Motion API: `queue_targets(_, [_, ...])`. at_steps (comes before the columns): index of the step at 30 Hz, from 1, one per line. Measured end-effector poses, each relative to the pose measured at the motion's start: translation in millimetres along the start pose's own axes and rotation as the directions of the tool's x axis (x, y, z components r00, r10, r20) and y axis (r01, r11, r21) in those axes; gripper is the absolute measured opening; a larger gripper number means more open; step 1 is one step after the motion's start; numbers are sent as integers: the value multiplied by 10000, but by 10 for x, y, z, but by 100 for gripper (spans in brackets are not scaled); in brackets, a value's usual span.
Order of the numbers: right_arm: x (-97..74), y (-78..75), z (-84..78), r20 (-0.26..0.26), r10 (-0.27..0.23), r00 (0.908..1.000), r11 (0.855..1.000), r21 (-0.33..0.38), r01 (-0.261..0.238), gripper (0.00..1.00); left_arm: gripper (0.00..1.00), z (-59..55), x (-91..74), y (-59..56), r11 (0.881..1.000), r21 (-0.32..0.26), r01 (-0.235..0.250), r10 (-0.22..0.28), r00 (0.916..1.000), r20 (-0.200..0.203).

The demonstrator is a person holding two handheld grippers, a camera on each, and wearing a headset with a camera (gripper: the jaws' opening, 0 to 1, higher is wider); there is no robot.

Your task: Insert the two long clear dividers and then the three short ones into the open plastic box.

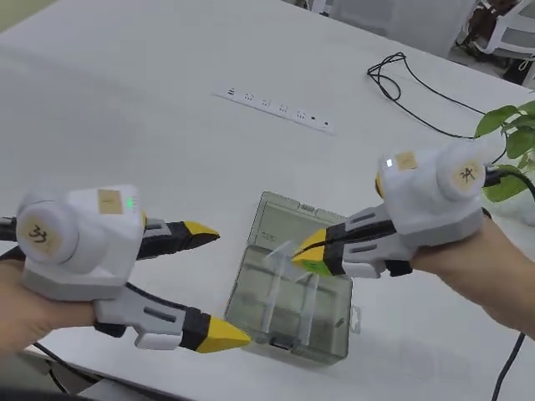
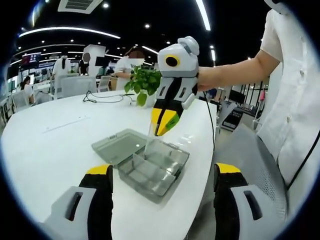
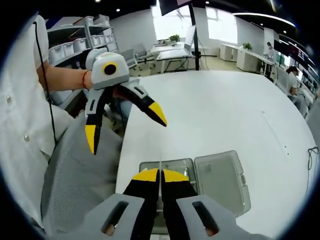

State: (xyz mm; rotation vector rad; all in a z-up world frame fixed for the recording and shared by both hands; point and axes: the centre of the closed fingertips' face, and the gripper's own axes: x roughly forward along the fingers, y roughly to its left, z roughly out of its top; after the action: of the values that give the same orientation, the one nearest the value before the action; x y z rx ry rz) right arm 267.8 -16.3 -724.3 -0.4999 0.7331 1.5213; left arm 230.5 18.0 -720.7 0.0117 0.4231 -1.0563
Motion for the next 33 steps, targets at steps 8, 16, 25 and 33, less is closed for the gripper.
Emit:
queue_targets(8, [188, -106, -140, -103, -165, 9998, 9998, 103, 166, 3, 95, -46, 7, -13, 9994, -293, 168, -164, 9998, 132])
queue_targets(16, [277, -127, -151, -127, -138, 9998, 9998, 171, 141, 3, 99, -36, 8, -5, 9984, -544, 170, -151, 9993, 352])
queue_targets(25, [335, -124, -210, -370, -139, 9992, 9998, -126, 134, 2, 99, -33, 2, 2, 9977, -663, 144, -114, 9989, 457])
queue_targets(33, [448, -111, -192, -415, -202, 9989, 9993, -331, 189, 2, 99, -45, 14, -12, 9973, -708, 208, -174, 9987, 483])
